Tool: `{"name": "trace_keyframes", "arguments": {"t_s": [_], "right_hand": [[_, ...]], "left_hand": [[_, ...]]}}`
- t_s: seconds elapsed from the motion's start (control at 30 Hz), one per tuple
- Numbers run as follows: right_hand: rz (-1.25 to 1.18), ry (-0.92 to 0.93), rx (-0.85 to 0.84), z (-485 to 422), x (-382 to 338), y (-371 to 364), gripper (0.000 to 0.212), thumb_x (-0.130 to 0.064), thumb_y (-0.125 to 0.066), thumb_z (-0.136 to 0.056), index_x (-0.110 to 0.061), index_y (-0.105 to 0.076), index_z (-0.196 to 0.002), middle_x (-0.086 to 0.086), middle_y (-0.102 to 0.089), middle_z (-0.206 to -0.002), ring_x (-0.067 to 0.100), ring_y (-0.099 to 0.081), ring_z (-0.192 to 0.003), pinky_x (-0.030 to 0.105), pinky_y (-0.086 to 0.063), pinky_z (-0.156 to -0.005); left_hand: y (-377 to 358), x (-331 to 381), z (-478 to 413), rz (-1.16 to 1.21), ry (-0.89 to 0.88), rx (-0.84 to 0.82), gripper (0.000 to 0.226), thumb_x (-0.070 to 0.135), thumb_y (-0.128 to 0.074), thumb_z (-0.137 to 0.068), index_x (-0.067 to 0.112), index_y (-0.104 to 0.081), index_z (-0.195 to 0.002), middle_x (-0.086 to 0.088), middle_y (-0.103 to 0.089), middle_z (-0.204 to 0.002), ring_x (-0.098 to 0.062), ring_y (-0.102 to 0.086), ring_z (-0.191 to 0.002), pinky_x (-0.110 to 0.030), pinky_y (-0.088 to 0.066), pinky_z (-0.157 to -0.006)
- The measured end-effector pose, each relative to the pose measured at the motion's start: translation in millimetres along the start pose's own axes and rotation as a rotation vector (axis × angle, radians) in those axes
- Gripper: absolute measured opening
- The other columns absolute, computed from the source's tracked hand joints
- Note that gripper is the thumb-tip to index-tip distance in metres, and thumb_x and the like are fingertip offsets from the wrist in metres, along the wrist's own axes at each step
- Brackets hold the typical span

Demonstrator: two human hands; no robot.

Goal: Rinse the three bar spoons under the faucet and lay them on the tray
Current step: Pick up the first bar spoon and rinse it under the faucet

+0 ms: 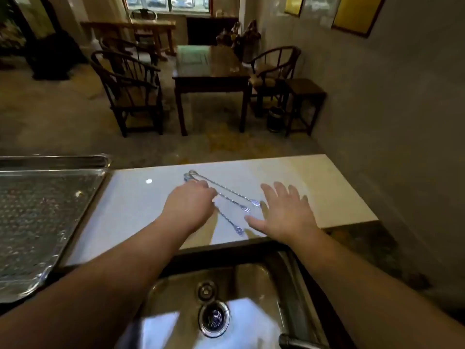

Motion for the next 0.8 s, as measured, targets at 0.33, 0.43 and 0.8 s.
{"name": "trace_keyframes", "arguments": {"t_s": [0.33, 0.43, 0.8], "right_hand": [[0.011, -0.091, -0.098, 8.1, 20.2, -72.7, 0.112, -0.097, -0.004, -0.070, -0.034, 0.002, -0.162, 0.006, 0.007, -0.175, 0.038, 0.008, -0.158, 0.070, 0.003, -0.120], [0.018, -0.087, -0.122, 9.9, 19.3, -70.5, 0.112, -0.096, -0.003, -0.070, -0.033, 0.004, -0.162, 0.006, 0.010, -0.175, 0.038, 0.011, -0.158, 0.069, 0.003, -0.121], [0.040, -0.111, -0.153, 9.7, 19.1, -72.0, 0.113, -0.097, -0.001, -0.069, -0.034, 0.005, -0.162, 0.005, 0.010, -0.175, 0.037, 0.009, -0.159, 0.068, 0.001, -0.122]], "left_hand": [[-43.4, 7.9, 6.5, -0.048, -0.005, -0.089, 0.037, 0.046, -0.044, -0.096, 0.024, -0.073, -0.098, 0.000, -0.058, -0.085, -0.023, -0.057, -0.082, -0.032, -0.042, -0.058], [-42.8, -0.1, 10.8, -0.072, 0.169, -0.166, 0.023, 0.030, -0.054, -0.095, 0.016, -0.072, -0.094, -0.001, -0.055, -0.077, -0.023, -0.054, -0.072, -0.032, -0.044, -0.060], [-31.7, -60.0, 46.4, 0.034, 0.514, -0.243, 0.017, 0.008, -0.064, -0.089, 0.012, -0.062, -0.105, 0.000, -0.044, -0.070, -0.015, -0.040, -0.057, -0.031, -0.043, -0.061]]}}
Point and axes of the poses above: each hand's wrist, its own z-axis away from the middle knuckle, its own y-axis out of the back of the hand, x = y × z, the point moved 6 cm from there along -z, towards the middle knuckle
